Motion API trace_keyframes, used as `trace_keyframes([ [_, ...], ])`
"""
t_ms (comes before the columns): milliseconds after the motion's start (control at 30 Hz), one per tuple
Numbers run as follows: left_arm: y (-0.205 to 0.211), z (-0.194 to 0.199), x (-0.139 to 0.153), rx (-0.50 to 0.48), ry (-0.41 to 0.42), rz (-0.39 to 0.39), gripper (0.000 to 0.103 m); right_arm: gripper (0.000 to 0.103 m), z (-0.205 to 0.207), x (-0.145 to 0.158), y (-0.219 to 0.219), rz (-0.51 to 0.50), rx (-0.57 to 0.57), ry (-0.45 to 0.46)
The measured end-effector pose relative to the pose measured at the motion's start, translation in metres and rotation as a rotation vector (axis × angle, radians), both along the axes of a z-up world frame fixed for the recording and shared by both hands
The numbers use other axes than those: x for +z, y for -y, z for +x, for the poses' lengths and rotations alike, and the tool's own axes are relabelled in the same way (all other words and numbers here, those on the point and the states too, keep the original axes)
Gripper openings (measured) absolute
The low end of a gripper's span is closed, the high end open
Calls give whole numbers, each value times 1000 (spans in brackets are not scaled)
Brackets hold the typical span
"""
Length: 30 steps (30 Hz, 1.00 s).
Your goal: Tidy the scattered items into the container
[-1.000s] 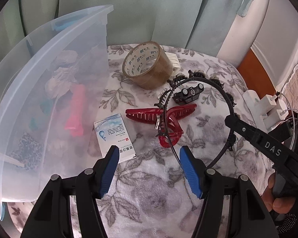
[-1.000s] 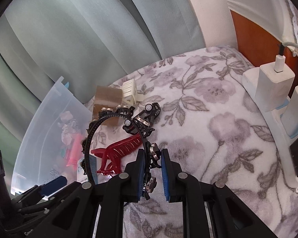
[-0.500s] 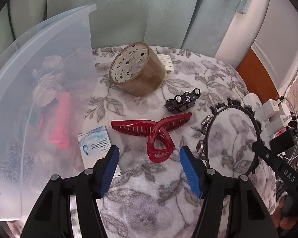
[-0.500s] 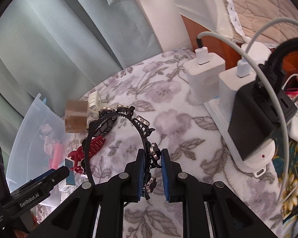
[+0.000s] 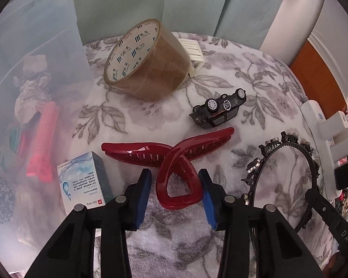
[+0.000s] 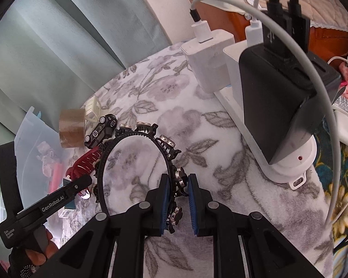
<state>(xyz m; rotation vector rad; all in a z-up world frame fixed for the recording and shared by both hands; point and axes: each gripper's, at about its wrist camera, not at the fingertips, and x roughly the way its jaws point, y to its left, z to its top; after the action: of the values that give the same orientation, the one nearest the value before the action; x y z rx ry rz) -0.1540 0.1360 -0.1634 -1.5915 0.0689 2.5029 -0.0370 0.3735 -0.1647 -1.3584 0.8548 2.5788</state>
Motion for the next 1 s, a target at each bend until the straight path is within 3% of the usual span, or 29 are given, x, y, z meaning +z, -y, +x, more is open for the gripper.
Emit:
trace_keyframes([
  [167, -1, -5, -4, 5, -4, -9, 36, 18, -4, -5, 0, -8, 3, 11],
  [500, -4, -7, -3, -2, -21, -13, 36, 18, -9, -3, 4, 38, 1, 25],
  [667, 3, 2, 15, -3, -40, 12, 36, 18, -5, 6, 4, 29, -12, 17],
  [1000, 22, 34, 75, -1, -122, 94, 36, 18, 13, 64, 20, 78, 4, -74],
])
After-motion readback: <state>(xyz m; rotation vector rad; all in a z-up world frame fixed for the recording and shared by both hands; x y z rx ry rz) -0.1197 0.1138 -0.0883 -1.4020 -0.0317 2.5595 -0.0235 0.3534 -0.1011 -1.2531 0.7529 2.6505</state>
